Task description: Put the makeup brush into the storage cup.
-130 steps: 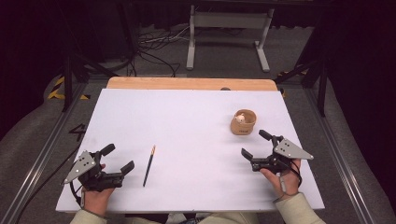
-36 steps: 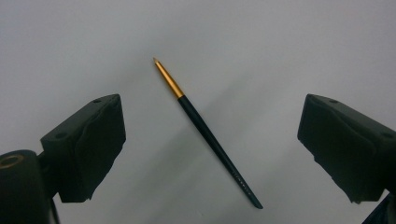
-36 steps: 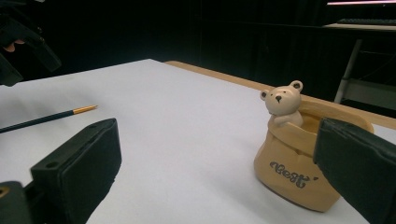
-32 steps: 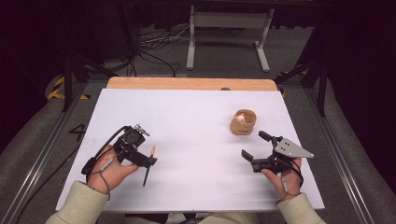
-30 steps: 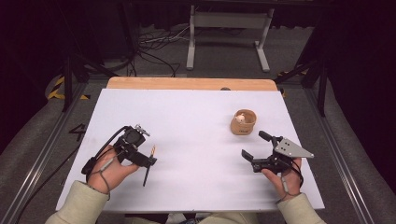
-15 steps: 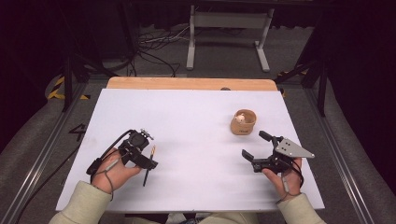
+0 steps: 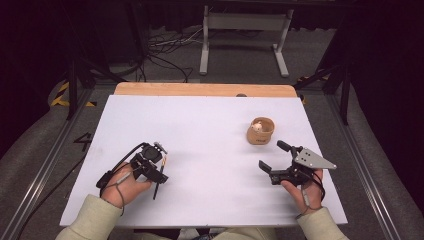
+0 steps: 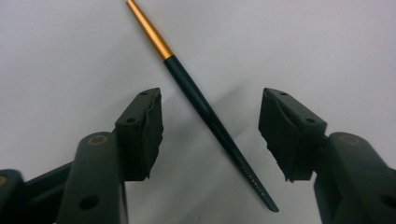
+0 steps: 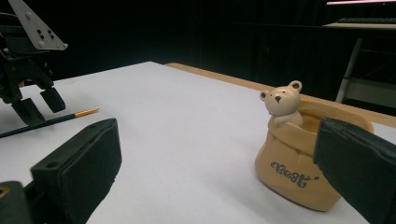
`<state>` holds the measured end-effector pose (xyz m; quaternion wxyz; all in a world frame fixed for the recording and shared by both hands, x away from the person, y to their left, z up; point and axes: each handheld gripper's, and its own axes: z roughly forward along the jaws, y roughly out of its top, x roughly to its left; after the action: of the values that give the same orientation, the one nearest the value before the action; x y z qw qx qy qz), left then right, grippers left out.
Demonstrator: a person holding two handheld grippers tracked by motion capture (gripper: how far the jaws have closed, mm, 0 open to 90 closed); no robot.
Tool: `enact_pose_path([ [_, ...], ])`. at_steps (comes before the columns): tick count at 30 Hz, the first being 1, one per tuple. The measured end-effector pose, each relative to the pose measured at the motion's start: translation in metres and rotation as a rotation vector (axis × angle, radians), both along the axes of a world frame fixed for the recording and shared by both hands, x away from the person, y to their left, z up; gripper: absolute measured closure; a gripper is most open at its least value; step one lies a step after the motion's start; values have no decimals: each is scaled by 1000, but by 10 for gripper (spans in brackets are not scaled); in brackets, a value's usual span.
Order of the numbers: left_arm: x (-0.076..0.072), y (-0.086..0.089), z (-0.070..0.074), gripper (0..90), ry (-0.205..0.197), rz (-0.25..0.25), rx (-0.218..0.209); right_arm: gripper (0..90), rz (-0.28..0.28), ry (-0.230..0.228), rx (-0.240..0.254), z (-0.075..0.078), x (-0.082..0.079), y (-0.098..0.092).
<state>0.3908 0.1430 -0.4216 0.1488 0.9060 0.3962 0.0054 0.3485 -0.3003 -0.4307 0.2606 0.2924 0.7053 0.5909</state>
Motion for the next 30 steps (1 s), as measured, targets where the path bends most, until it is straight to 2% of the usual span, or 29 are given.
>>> enact_pose_path([
  [6, 0, -1, -2, 516, 8, -8, 7, 13, 2, 5, -4, 0, 0, 1],
  [13, 1, -4, -4, 580, 21, -18, 27, 16, 5, 2, -4, 0, -1, 1],
  [21, 1, -6, -5, 634, 16, -17, 45, 18, 6, 2, -4, 0, -1, 2],
  [27, 0, -6, -5, 740, 1, -14, 79, 19, 9, 0, -5, 0, -1, 2],
  [30, 0, -7, -5, 785, 8, -4, 90, 20, 10, 0, -7, 1, -1, 2],
])
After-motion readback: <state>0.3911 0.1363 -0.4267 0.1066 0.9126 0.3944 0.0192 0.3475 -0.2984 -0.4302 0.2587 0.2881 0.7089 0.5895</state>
